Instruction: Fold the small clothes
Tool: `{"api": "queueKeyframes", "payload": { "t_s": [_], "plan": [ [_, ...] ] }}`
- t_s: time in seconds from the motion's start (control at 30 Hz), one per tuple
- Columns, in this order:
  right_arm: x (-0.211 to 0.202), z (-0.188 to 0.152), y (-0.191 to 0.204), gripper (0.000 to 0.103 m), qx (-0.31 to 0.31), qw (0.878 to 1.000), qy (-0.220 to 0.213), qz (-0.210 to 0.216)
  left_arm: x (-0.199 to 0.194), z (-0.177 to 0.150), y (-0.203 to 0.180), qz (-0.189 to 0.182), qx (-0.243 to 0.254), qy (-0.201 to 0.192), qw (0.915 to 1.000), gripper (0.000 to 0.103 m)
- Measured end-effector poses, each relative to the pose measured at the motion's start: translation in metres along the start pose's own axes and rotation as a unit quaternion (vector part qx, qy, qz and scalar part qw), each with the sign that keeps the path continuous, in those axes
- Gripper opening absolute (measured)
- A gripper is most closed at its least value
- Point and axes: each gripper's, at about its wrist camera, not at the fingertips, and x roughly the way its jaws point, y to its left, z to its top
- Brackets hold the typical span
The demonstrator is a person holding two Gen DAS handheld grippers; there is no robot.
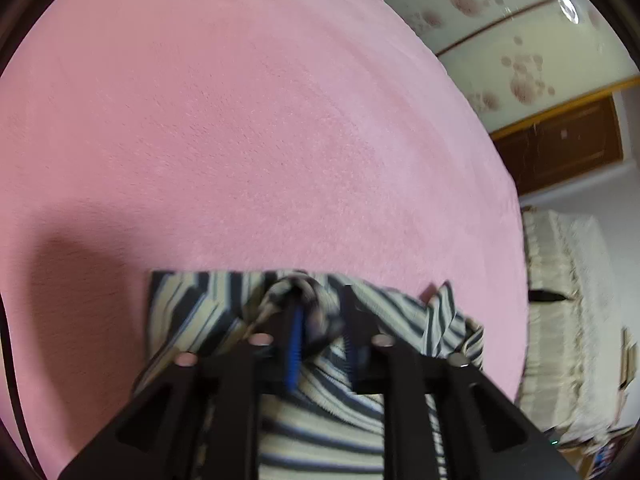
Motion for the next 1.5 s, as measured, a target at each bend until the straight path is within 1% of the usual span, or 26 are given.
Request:
{"api": "queueKeyframes", "payload": {
  "t_s": [0.03,0.17,0.27,0.33,0.37,0.43,0.47,0.5,0.53,0.57,0.63,0.73,0.77,0.8,0.83,0.9,1.03,1.13,1.2,1.3,1.33,1.37,1.4,1.43,1.47,1.5],
  "plan": [
    [0.004,0.002,-0.003,0.010,0.011,1.000,0.006,0.006,0.002,0.001,0.000,-0.010,-0.005,-0.006,0.9999,0.027],
    [0.007,0.009,-0.010,0.009,0.030,0.999,0.002,0.025,0.002,0.006,-0.002,-0.022,0.001,-0.040,0.9990,0.029],
    [0.007,0.016,-0.017,0.009,0.059,0.997,-0.001,0.049,-0.006,0.013,0.001,-0.011,-0.016,-0.085,0.9962,0.035],
    [0.006,0.019,-0.016,0.010,0.073,0.995,-0.004,0.065,-0.008,0.018,0.005,-0.001,-0.030,-0.089,0.9956,0.038],
    [0.007,0.019,-0.015,0.013,0.077,0.995,-0.001,0.069,-0.007,0.019,0.006,0.006,-0.030,-0.084,0.9960,0.038],
    [0.008,0.021,-0.017,0.030,0.095,0.991,0.007,0.092,-0.006,0.019,0.005,0.023,-0.015,-0.079,0.9965,0.038],
    [0.006,0.022,-0.021,0.049,0.109,0.989,0.005,0.102,-0.005,0.018,0.003,0.031,-0.004,-0.078,0.9964,0.038],
    [0.004,0.023,-0.024,0.063,0.121,0.987,0.001,0.104,-0.005,0.016,0.003,0.035,0.004,-0.079,0.9963,0.038],
    [0.001,0.024,-0.028,0.066,0.132,0.986,-0.002,0.100,-0.005,0.015,0.002,0.038,0.011,-0.078,0.9962,0.038],
    [-0.002,0.026,-0.031,0.066,0.136,0.987,-0.004,0.087,-0.006,0.015,0.001,0.039,0.018,-0.076,0.9962,0.038],
    [-0.010,0.029,-0.035,0.066,0.121,0.991,-0.007,0.057,-0.009,0.013,0.000,0.042,0.037,-0.072,0.9959,0.038],
    [-0.026,0.027,-0.023,0.066,0.036,0.999,-0.030,-0.007,-0.012,0.004,-0.013,0.058,0.105,-0.067,0.9905,0.038],
    [-0.028,0.026,-0.018,0.066,0.015,0.999,-0.034,-0.018,-0.012,0.001,-0.019,0.061,0.132,-0.062,0.9874,0.038],
    [-0.030,0.023,-0.011,0.066,-0.024,0.999,-0.030,-0.030,-0.011,-0.003,-0.025,0.063,0.163,-0.054,0.9832,0.038],
    [-0.029,0.020,-0.007,0.066,-0.046,0.998,-0.022,-0.033,-0.010,-0.004,-0.028,0.067,0.181,-0.047,0.9801,0.039],
    [-0.026,0.016,-0.003,0.066,-0.065,0.998,-0.010,-0.020,-0.007,-0.003,-0.030,0.061,0.195,-0.028,0.9785,0.041],
    [-0.017,0.010,0.008,0.062,-0.090,0.996,0.005,0.008,-0.007,0.001,-0.017,0.042,0.189,-0.002,0.9811,0.041],
    [-0.002,0.006,0.017,0.059,-0.118,0.993,0.024,-0.002,0.000,0.005,-0.014,0.036,0.189,0.004,0.9812,0.041],
    [0.009,0.005,0.018,0.052,-0.122,0.992,0.039,-0.001,0.005,0.007,-0.011,0.025,0.184,0.013,0.9826,0.041],
    [0.021,0.004,0.013,0.043,-0.120,0.992,0.043,0.002,0.012,0.008,-0.001,-0.002,0.169,0.028,0.9852,0.042],
    [0.023,0.004,0.014,0.038,-0.122,0.992,0.039,0.002,0.016,0.005,-0.003,-0.006,0.168,0.030,0.9853,0.042],
    [0.026,0.003,0.012,0.026,-0.125,0.992,0.034,0.000,0.019,0.003,-0.006,-0.003,0.172,0.030,0.9847,0.042],
    [0.026,0.002,0.015,0.011,-0.135,0.991,0.026,-0.002,0.021,0.000,-0.012,0.004,0.185,0.023,0.9824,0.035],
    [0.025,0.000,0.019,0.008,-0.147,0.989,0.018,-0.007,0.020,-0.004,-0.018,0.020,0.203,0.008,0.9790,0.013],
    [0.023,-0.002,0.023,0.008,-0.158,0.987,0.009,-0.016,0.020,-0.009,-0.026,0.047,0.230,-0.009,0.9719,0.008],
    [0.021,-0.005,0.029,0.007,-0.171,0.985,-0.001,-0.025,0.020,-0.015,-0.034,0.063,0.254,-0.020,0.9650,0.007]
  ]
}}
